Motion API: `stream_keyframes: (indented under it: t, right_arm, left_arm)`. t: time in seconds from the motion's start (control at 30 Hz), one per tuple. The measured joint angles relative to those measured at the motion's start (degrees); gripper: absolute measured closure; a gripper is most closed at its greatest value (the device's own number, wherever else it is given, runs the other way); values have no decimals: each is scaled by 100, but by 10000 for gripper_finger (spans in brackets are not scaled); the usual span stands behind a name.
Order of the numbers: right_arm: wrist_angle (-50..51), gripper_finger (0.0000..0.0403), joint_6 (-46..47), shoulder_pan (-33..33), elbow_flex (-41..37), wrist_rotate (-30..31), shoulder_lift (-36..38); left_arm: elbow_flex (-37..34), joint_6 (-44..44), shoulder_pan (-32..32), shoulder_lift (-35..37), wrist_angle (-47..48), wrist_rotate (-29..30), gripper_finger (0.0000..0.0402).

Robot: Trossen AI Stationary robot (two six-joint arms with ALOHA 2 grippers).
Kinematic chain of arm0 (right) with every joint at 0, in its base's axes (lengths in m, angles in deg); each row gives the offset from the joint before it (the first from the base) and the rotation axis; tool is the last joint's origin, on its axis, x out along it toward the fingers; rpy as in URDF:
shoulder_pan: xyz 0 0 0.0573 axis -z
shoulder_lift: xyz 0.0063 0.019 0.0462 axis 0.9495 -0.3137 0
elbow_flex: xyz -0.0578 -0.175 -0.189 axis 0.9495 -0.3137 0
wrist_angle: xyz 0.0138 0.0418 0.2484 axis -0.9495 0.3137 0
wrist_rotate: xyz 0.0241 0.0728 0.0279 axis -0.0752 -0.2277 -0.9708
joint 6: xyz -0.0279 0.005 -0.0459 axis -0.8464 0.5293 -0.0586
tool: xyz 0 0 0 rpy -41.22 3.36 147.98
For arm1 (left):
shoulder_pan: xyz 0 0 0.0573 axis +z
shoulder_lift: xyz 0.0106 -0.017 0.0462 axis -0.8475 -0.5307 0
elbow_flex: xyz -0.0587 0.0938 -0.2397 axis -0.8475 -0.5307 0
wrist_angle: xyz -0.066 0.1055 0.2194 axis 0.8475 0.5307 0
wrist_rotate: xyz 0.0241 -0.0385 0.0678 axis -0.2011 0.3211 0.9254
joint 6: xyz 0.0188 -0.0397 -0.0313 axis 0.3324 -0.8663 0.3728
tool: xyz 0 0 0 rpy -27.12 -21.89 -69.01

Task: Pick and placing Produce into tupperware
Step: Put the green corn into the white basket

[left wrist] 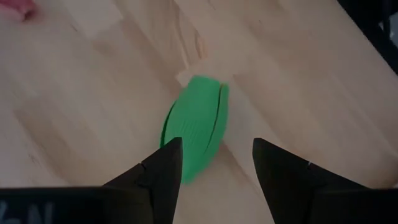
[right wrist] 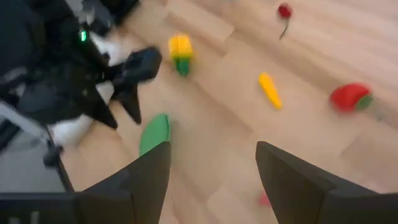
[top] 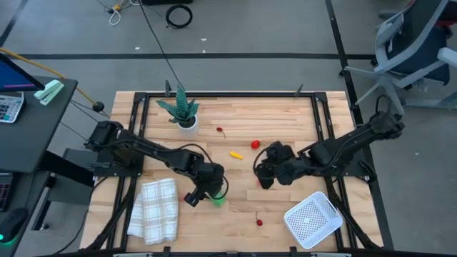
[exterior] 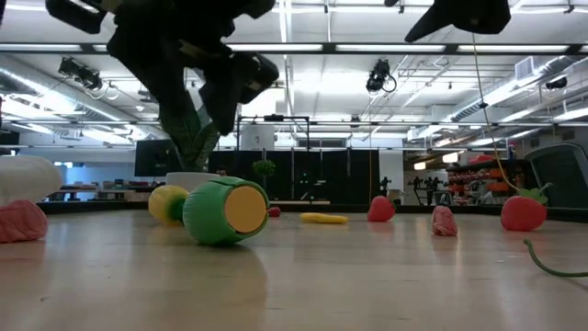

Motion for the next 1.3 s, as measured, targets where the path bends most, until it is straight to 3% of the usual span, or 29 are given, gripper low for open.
stream_keyframes:
  t: [0.13,0.27,0.53,0.7,1.1,1.3]
  right_arm:
    - [-127,158,-230,-129,-1,-580,-429]
    - [-458,158,-240,-164,-2,-603,-939]
    - [-2039,158,-565,12,-2,-915,-1777]
    - [-1833,158,-495,156,-4,-1117,-1891]
    - [-223,158,-12,299,-4,-1133,-1322]
    - [-10,158,98,295,-7,-1166,-1188]
  left_arm:
    - [6,-175,18,0,186,183,203]
    - [6,-209,103,63,596,474,202]
    - [-1,-521,296,63,1422,550,194]
    - [1,-402,193,63,1243,550,200]
    - [1,68,-123,0,73,546,191]
    - [6,171,-202,-335,-251,550,191]
